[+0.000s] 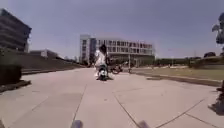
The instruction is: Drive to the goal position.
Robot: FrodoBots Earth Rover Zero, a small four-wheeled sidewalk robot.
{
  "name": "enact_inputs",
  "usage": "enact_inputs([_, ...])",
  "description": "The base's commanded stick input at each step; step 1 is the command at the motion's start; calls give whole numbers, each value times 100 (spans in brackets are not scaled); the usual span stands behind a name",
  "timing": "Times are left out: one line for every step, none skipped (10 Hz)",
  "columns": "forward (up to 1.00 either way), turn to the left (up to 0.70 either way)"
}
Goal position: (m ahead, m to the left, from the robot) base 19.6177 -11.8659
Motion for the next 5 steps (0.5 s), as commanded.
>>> enact_inputs([0,0])
enact_inputs([34,0])
enact_inputs([0,0])
enact_inputs([0,0])
enact_inputs([0,0])
